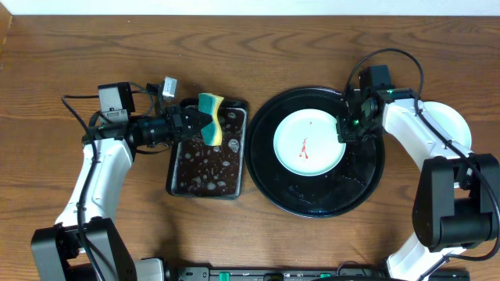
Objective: Clean dirty plates on tray and stack at the side
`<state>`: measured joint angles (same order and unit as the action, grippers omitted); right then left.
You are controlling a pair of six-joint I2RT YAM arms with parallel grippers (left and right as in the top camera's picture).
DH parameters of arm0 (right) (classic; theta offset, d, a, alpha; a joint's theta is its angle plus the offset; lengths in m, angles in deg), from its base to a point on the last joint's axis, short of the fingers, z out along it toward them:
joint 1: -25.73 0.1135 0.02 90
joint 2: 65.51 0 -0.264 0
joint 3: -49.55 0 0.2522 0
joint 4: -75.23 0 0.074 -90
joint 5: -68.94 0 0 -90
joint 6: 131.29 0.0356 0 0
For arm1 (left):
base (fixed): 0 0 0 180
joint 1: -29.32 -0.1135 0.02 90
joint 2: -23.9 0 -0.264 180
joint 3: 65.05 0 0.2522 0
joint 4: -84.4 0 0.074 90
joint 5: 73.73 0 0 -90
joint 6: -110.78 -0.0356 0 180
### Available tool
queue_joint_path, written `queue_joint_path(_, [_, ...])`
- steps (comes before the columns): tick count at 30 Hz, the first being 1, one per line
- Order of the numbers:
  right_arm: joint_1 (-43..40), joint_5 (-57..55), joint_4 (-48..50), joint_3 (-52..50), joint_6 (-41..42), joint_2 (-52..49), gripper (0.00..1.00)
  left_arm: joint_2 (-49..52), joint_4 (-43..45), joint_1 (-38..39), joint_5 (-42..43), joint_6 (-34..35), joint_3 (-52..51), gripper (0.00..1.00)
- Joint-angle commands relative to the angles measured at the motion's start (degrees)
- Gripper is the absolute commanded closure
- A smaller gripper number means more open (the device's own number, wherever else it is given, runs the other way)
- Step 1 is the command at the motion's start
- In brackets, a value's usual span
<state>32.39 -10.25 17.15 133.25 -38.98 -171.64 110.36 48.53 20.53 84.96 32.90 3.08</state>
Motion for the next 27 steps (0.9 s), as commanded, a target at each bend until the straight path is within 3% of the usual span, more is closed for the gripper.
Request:
queue_joint_path(1, [0.20,-0.26,-0.02,-0.31,-0.22,-0.70,0.99,-0.24,0.20,-0.31,1.84,-0.96,0.87,0.93])
queue_joint_path(16, [0.20,-0.26,0.44,-0.31,-0.22,-0.70,0.99,-0.24,0.20,0.22,0.90,-1.11,0.87,0.93])
queue_joint_path(23, [0.20,-0.26,1.05,-0.33,-0.22,-0.70,0.99,-0.26,0.81,10.34,-30.69,-9.14,0.87,0.93])
queue_joint_path(27, [0.20,-0.28,1.07,-0.33,-0.22,-0.70,0.99,-0.46,4.76,16.02,-39.60,-8.94,0.87,0.93])
